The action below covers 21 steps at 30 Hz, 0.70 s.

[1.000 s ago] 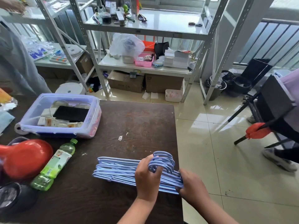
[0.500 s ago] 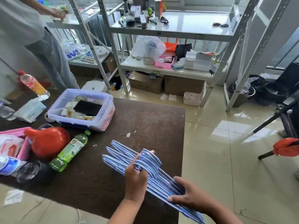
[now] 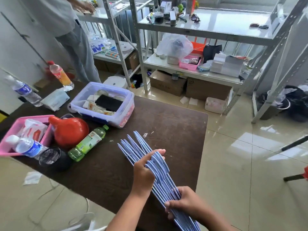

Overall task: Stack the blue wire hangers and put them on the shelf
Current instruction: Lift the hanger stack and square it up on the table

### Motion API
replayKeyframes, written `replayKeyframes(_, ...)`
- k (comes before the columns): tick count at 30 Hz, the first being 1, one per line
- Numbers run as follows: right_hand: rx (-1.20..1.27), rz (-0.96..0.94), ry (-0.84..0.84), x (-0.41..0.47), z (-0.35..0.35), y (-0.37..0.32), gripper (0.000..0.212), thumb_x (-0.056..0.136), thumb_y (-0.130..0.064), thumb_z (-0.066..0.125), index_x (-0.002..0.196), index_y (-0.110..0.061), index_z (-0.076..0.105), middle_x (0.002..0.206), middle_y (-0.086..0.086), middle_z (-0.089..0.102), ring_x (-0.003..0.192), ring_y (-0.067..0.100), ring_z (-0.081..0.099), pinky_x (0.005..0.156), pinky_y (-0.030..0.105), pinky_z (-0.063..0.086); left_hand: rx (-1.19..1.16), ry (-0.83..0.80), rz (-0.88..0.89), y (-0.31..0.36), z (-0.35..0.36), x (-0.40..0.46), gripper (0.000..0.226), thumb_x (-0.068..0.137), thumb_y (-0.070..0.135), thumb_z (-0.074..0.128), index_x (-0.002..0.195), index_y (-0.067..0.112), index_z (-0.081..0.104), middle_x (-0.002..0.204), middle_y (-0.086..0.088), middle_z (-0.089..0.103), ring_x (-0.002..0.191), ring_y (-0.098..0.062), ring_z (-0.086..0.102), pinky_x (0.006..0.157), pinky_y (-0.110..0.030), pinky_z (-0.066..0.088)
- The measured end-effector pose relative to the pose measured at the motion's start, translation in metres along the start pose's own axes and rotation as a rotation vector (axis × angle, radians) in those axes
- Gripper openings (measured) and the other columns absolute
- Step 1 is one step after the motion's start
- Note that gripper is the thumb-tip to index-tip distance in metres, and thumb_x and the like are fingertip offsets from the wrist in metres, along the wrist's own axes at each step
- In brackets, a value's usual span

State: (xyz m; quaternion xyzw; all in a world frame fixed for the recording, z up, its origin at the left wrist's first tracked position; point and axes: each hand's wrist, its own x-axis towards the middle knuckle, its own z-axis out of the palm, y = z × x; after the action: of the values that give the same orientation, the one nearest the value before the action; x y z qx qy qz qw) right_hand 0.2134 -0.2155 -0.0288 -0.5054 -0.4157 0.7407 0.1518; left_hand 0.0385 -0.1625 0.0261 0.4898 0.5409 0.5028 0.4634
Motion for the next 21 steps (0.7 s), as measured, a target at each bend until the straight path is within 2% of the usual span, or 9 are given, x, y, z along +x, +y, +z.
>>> replayKeyframes(3,0.028,0.031,0.021,0.002,0.005,-0.002,0.024,0.094,0.002,0.083,0.077,-0.01,0.072,0.071,0.011,0.081,0.056,0.02,0.079,0.057,0.029,0.068,-0.084,0.071,0.059,0.007,0.001,0.003,0.026,0.085,-0.007,0.065,0.104,0.01,0.074,0.102,-0.005,0.076,0.096,-0.025,0.073,0.086,-0.044,0.058)
replayKeyframes(7,0.032,0.08,0.03,0.003,0.007,-0.005,0.023,0.096,0.005,0.08,0.077,-0.008,0.073,0.072,0.015,0.08,0.056,0.023,0.078,0.059,0.032,0.07,-0.089,0.036,0.096,0.01,0.0,0.003,0.02,0.086,0.013,0.064,0.103,0.01,0.074,0.099,-0.006,0.076,0.093,-0.029,0.073,0.085,-0.052,0.057)
replayKeyframes(12,0.004,0.095,0.041,-0.002,0.009,-0.012,0.021,0.097,0.007,0.077,0.084,-0.006,0.067,0.069,0.011,0.079,0.054,0.021,0.077,0.057,0.029,0.067,-0.159,0.024,0.101,0.019,-0.007,-0.002,0.026,0.086,0.018,0.063,0.104,0.0,0.073,0.1,-0.011,0.076,0.096,-0.03,0.073,0.088,-0.045,0.058)
replayKeyframes(15,-0.049,0.092,0.08,-0.003,0.008,-0.011,0.02,0.096,0.006,0.078,0.086,-0.007,0.067,0.069,0.009,0.08,0.055,0.02,0.077,0.059,0.028,0.066,-0.065,0.0,0.087,0.019,-0.011,-0.003,0.027,0.088,0.02,0.062,0.106,0.003,0.073,0.102,-0.007,0.076,0.098,-0.025,0.073,0.089,-0.047,0.057)
replayKeyframes(17,-0.058,0.089,0.092,-0.002,0.008,-0.012,0.021,0.095,0.005,0.08,0.085,-0.008,0.068,0.07,0.009,0.08,0.057,0.021,0.077,0.061,0.028,0.066,0.034,-0.014,0.147,0.02,-0.014,-0.003,0.028,0.09,0.02,0.061,0.111,0.006,0.072,0.106,-0.003,0.075,0.1,-0.02,0.072,0.086,-0.043,0.059)
replayKeyframes(21,-0.037,0.078,0.087,-0.005,0.008,-0.015,0.019,0.088,-0.003,0.086,0.085,-0.007,0.067,0.072,0.01,0.081,0.059,0.022,0.078,0.064,0.03,0.067,0.192,-0.092,0.366,0.023,-0.025,0.001,0.034,0.085,-0.003,0.068,0.118,0.0,0.067,0.113,-0.007,0.072,0.104,-0.013,0.07,0.085,-0.028,0.058)
